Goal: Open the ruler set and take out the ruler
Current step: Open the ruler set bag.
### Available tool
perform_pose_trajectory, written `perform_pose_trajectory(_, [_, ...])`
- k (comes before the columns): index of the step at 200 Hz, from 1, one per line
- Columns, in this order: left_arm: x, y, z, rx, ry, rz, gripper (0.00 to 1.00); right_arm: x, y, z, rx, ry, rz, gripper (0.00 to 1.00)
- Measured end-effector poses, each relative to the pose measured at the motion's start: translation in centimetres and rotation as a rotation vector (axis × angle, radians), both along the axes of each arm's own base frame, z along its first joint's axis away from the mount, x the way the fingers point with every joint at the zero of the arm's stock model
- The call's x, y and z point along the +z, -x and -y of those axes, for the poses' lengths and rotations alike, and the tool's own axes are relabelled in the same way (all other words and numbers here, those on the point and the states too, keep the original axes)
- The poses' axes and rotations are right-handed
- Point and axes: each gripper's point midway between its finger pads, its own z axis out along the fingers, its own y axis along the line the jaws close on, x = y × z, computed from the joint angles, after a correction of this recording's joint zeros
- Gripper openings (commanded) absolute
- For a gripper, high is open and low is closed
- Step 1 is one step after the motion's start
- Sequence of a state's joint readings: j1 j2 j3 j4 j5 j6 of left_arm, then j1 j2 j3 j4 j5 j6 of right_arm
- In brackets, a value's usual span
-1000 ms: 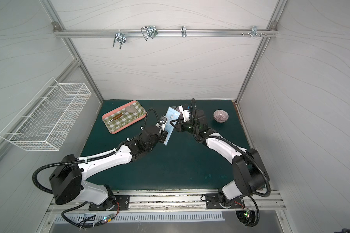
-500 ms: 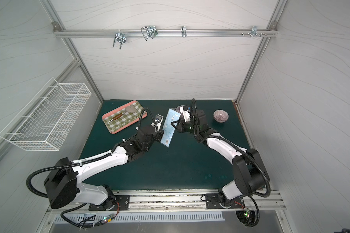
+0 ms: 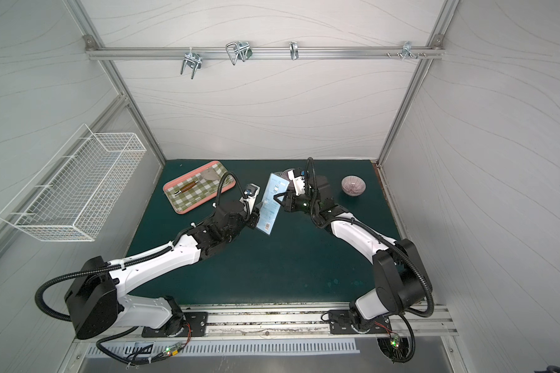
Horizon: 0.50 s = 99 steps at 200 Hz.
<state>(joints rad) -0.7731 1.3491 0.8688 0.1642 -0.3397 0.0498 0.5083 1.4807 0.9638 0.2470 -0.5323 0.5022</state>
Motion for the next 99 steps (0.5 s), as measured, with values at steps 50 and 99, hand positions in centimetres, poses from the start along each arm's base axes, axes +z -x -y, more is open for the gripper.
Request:
perform_pose_trajectory(50, [-2.0,1.0,0.8,-0.076,-0.041,-0.048,0.48,-0.5,-0.1,0.2,-0.017,0.014,-0.025,0.0])
perform_pose_trajectory(99, [-4.9,1.4,1.4,-0.105,-0.137,-0.093,0.49,-0.7,-0.1,0.3,-0.025,0.013,-0.043,0.0])
